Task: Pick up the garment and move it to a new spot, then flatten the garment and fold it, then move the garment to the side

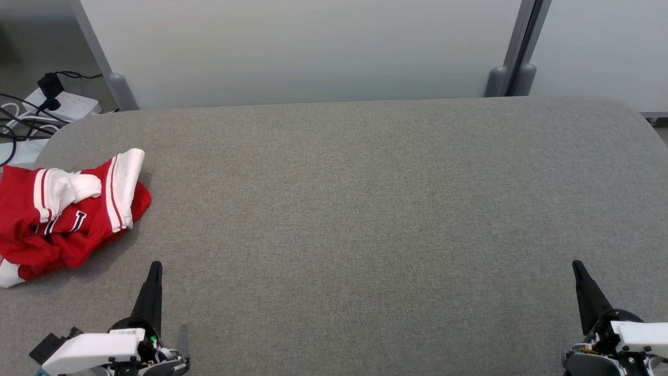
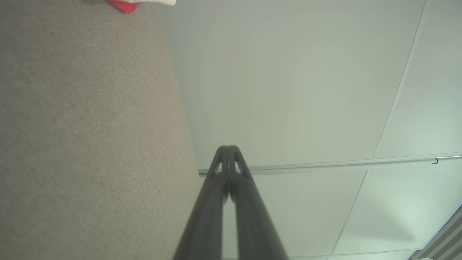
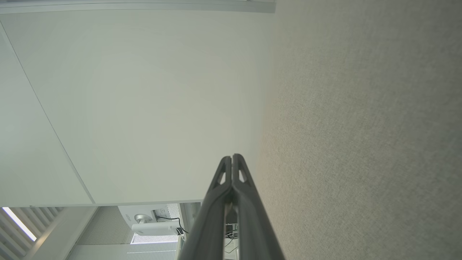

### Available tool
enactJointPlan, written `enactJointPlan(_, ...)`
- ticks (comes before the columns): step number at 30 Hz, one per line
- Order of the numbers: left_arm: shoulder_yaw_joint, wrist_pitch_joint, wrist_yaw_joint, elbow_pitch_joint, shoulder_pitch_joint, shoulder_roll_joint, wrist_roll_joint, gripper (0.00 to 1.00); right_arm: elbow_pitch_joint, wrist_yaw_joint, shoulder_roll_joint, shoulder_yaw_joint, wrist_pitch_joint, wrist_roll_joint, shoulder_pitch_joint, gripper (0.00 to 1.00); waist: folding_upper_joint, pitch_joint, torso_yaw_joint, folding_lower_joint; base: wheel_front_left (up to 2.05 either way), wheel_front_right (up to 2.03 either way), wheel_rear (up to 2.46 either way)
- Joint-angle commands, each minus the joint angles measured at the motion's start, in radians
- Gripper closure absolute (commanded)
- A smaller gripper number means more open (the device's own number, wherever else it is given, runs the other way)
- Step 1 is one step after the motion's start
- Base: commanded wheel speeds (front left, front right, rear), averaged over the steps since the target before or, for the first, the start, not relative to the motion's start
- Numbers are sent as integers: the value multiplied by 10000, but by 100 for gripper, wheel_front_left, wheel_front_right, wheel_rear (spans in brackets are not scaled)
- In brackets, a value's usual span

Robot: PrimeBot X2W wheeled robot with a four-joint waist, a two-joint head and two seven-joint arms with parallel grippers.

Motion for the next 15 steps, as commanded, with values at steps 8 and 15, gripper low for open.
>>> enactJointPlan(8, 326, 65, -83, -274, -577, 74, -45, 100, -272, 46, -150, 154, 76, 117, -452, 100, -1, 0, 0, 0, 0, 0, 0)
enactJointPlan(15, 326, 65, -83, -274, -577, 74, -46, 100, -272, 46, -150, 154, 76, 117, -452, 100, -1, 0, 0, 0, 0, 0, 0)
